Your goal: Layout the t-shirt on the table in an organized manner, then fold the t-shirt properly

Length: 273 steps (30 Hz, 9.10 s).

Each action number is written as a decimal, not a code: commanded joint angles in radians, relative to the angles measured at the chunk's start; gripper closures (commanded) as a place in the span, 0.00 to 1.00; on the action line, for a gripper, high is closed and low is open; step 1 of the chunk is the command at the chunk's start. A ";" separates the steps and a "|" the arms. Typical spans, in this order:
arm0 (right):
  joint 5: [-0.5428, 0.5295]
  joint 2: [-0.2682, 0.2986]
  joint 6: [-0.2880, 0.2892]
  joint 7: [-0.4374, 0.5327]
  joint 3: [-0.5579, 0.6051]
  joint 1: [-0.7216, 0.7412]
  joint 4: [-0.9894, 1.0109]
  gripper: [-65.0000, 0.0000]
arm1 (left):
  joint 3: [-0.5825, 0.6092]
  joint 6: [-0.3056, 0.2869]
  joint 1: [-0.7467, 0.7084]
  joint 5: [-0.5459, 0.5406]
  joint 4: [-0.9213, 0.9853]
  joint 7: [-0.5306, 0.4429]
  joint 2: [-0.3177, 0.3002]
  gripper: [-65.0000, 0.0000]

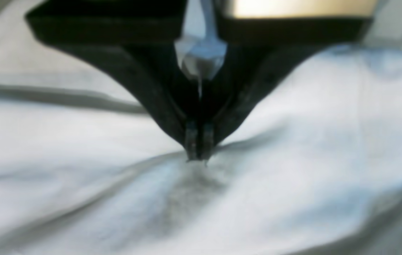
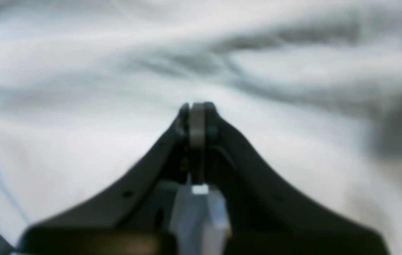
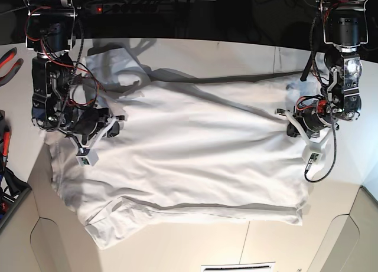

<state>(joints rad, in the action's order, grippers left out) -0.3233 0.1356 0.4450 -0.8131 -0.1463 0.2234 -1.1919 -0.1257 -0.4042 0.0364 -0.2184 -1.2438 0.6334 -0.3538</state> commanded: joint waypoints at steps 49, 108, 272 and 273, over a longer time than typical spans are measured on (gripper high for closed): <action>-0.695 -0.084 0.161 -0.249 -0.283 -0.576 -0.388 0.55 | -0.005 0.128 0.107 0.050 0.002 -0.060 -0.109 0.60; -0.803 -0.082 0.161 -0.533 -0.299 -0.817 -0.859 0.56 | -0.005 0.128 0.105 0.050 0.002 -0.035 -0.109 0.60; -0.626 -0.081 0.135 -0.287 -0.544 -0.501 -0.666 1.00 | -0.832 -0.294 -0.261 -1.185 0.180 0.433 -0.095 1.00; -0.581 -0.080 0.135 -0.258 -0.517 -0.484 -0.665 1.00 | -0.806 -0.294 -0.238 -1.153 0.180 0.408 -0.095 1.00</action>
<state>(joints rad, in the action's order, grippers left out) -0.8742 0.0471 0.5758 -1.0927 -0.6571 -0.2676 -1.8431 -0.9257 -0.6857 -0.2035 -1.3415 -1.0473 1.0550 -0.4240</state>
